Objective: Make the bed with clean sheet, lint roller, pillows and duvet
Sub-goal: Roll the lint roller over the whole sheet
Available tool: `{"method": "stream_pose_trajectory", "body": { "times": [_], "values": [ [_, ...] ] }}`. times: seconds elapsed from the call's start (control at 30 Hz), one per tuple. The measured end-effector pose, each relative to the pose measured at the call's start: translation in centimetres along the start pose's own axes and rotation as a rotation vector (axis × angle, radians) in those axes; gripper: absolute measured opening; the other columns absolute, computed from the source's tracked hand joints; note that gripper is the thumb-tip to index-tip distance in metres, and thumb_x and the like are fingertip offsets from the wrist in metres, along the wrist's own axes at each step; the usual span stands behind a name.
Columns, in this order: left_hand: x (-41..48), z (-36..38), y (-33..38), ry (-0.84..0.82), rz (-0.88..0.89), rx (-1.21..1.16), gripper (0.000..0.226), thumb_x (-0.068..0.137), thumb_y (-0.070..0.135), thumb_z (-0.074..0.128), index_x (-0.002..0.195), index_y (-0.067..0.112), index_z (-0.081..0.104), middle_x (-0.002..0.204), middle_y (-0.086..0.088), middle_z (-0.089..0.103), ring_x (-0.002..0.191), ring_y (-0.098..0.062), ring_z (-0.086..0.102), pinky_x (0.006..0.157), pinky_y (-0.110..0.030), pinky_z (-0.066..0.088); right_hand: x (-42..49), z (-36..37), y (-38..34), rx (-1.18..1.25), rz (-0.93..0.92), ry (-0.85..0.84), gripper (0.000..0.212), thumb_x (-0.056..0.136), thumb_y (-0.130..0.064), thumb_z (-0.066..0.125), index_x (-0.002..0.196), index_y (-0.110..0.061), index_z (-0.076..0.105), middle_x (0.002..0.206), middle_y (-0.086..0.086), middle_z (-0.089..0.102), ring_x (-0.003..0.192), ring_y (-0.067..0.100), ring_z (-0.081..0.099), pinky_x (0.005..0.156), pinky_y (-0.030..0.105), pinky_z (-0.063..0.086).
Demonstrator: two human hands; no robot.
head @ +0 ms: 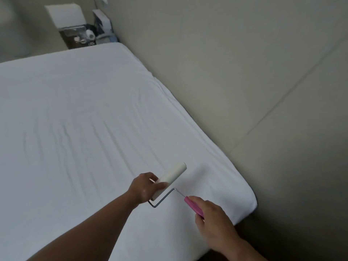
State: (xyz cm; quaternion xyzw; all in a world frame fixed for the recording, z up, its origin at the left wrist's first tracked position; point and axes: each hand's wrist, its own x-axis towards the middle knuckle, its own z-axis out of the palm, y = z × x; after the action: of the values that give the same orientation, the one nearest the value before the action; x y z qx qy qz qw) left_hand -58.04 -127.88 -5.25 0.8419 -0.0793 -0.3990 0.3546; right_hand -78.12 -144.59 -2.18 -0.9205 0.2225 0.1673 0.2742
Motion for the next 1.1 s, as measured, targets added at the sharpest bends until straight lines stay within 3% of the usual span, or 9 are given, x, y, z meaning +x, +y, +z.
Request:
{"method": "stream_pose_trajectory", "body": {
  "times": [0.17, 0.27, 0.4, 0.57, 0.77, 0.93, 1.0, 1.03, 1.1],
  "values": [
    [10.2, -0.5, 5.5, 0.116, -0.002, 0.093, 0.038, 0.076, 0.062, 0.069, 0.098, 0.032, 0.070, 0.094, 0.009, 0.072, 0.086, -0.012, 0.066, 0.078, -0.031, 0.055, 13.0, -5.0, 3.8, -0.031, -0.080, -0.066, 0.057, 0.098, -0.030, 0.045, 0.145, -0.056, 0.026, 0.116, -0.011, 0.056, 0.109, 0.013, 0.057, 0.091, 0.027, 0.047],
    [16.4, -0.7, 7.8, 0.183, 0.003, 0.187, 0.053, 0.082, 0.072, 0.057, 0.114, 0.032, 0.070, 0.113, 0.007, 0.070, 0.103, -0.016, 0.063, 0.087, -0.028, 0.049, 20.9, -6.7, 5.7, -0.071, -0.136, -0.107, 0.055, 0.101, -0.032, 0.041, 0.145, -0.056, 0.021, 0.116, -0.009, 0.054, 0.107, 0.015, 0.058, 0.088, 0.028, 0.047],
    [24.9, -1.3, 7.9, 0.314, -0.053, 0.150, 0.077, 0.091, 0.071, 0.040, 0.151, 0.023, 0.040, 0.145, -0.004, 0.051, 0.135, -0.020, 0.046, 0.110, -0.032, 0.034, 31.7, -7.5, 7.6, -0.071, -0.164, -0.099, 0.055, 0.100, -0.030, 0.041, 0.143, -0.059, 0.020, 0.117, -0.008, 0.054, 0.108, 0.019, 0.060, 0.089, 0.033, 0.049],
    [33.1, -2.3, 3.4, 0.444, -0.137, 0.512, 0.083, 0.091, 0.074, 0.029, 0.158, 0.028, 0.014, 0.162, -0.009, 0.021, 0.151, -0.029, 0.012, 0.119, -0.044, 0.025, 46.1, -7.3, 7.1, -0.033, -0.189, -0.010, 0.052, 0.099, -0.025, 0.047, 0.145, -0.045, 0.037, 0.124, 0.001, 0.061, 0.113, 0.023, 0.059, 0.096, 0.036, 0.049],
    [42.4, -5.1, -0.1, 0.587, -0.065, 0.739, 0.085, 0.081, 0.080, -0.005, 0.156, 0.039, -0.011, 0.165, -0.002, -0.017, 0.151, -0.027, -0.018, 0.122, -0.053, 0.001, 61.0, -7.6, 1.4, -0.056, -0.210, 0.086, 0.037, 0.095, -0.018, 0.047, 0.129, -0.031, 0.055, 0.124, 0.005, 0.064, 0.108, 0.030, 0.060, 0.083, 0.028, 0.045],
    [48.8, -3.1, -2.2, 0.639, -0.061, 0.710, 0.083, 0.085, 0.081, 0.000, 0.155, 0.039, -0.014, 0.166, -0.003, -0.014, 0.151, -0.028, -0.018, 0.118, -0.059, -0.005, 69.5, -7.3, -2.5, -0.042, -0.246, 0.161, 0.027, 0.098, -0.019, 0.049, 0.123, -0.022, 0.059, 0.124, 0.006, 0.062, 0.105, 0.029, 0.059, 0.079, 0.024, 0.044],
    [49.5, -2.3, -3.4, 0.684, -0.049, 0.698, 0.081, 0.086, 0.080, -0.002, 0.155, 0.039, -0.015, 0.165, -0.002, -0.016, 0.151, -0.026, -0.021, 0.119, -0.059, -0.007, 72.0, -6.7, -3.3, -0.071, -0.268, 0.119, 0.017, 0.093, -0.012, 0.050, 0.100, -0.024, 0.060, 0.113, 0.004, 0.062, 0.089, 0.025, 0.054, 0.059, 0.017, 0.039],
    [49.7, -2.1, -3.7, 0.689, -0.044, 0.695, 0.081, 0.086, 0.080, -0.003, 0.155, 0.039, -0.016, 0.165, -0.002, -0.017, 0.150, -0.025, -0.022, 0.119, -0.059, -0.007, 72.9, -6.4, -3.4, -0.106, -0.280, 0.112, 0.018, 0.091, -0.010, 0.050, 0.085, -0.027, 0.052, 0.104, 0.002, 0.059, 0.086, 0.024, 0.050, 0.053, 0.019, 0.033],
    [50.1, -2.1, -4.2, 0.695, -0.041, 0.703, 0.080, 0.087, 0.079, -0.004, 0.154, 0.038, -0.017, 0.165, -0.001, -0.018, 0.150, -0.025, -0.023, 0.119, -0.059, -0.006, 73.9, -5.5, -3.5, -0.172, -0.264, 0.102, 0.021, 0.090, -0.010, 0.048, 0.084, -0.030, 0.048, 0.095, -0.002, 0.053, 0.090, 0.025, 0.048, 0.056, 0.025, 0.030]
  ]
}}
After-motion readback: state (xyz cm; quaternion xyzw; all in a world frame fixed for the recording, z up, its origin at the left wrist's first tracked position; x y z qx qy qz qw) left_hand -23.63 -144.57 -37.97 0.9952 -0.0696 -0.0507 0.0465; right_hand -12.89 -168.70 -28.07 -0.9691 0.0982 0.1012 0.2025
